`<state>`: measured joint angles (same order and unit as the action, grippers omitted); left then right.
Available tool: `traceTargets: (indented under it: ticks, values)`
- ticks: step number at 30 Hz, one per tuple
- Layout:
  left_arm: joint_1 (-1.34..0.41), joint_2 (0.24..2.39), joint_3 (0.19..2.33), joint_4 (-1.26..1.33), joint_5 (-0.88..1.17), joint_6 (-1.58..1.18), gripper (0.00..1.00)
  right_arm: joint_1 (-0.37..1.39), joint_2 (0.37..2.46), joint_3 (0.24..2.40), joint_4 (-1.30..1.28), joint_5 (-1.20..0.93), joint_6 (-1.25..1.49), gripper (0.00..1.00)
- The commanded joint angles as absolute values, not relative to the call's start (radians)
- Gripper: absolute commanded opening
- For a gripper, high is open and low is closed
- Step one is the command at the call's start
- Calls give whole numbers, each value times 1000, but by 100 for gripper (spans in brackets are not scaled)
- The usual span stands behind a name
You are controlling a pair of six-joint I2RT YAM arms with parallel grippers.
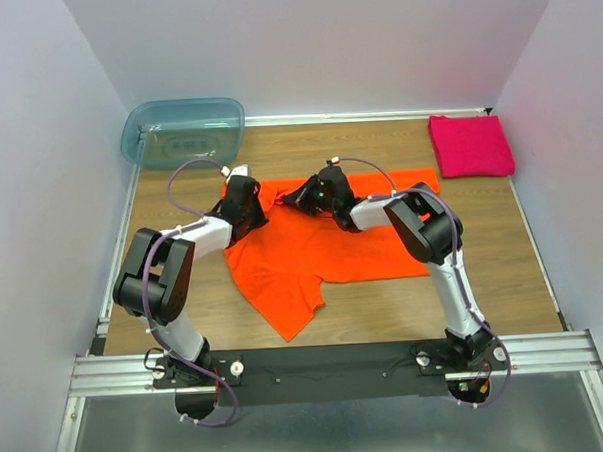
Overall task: Fold and stack the t-shirts
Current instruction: Fold the tshirt
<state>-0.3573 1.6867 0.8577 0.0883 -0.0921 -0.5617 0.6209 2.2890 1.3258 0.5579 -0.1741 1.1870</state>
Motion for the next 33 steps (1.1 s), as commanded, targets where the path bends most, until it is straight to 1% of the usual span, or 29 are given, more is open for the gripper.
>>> traceTargets:
  ticks: [1,2,3,5,11,17,22,27,33]
  values:
    - [-345,1689,884,89,-78,-561,15,630,2283,1322,572,-161,1175,1]
    - [-341,1689,885,84,-77,-561,6,629,2272,1319,571,-158,1167,1]
    - [-339,1686,890,81,-72,-561,5,630,2264,1315,568,-156,1164,1]
    - [-331,1680,899,58,-58,-560,0,630,2249,1301,558,-160,1157,1]
    - [-281,1658,933,-24,-5,-545,0,626,2178,1269,496,-210,1111,1]
    - [-232,1680,989,-129,139,-528,0,609,2119,1261,384,-285,1036,1]
    - [-213,1663,989,-187,187,-522,0,591,2083,1233,302,-327,982,1]
    - [-195,1647,982,-245,232,-505,0,563,2062,1184,284,-396,951,1]
    - [-189,1654,950,-291,322,-489,0,563,2075,1189,236,-463,914,1]
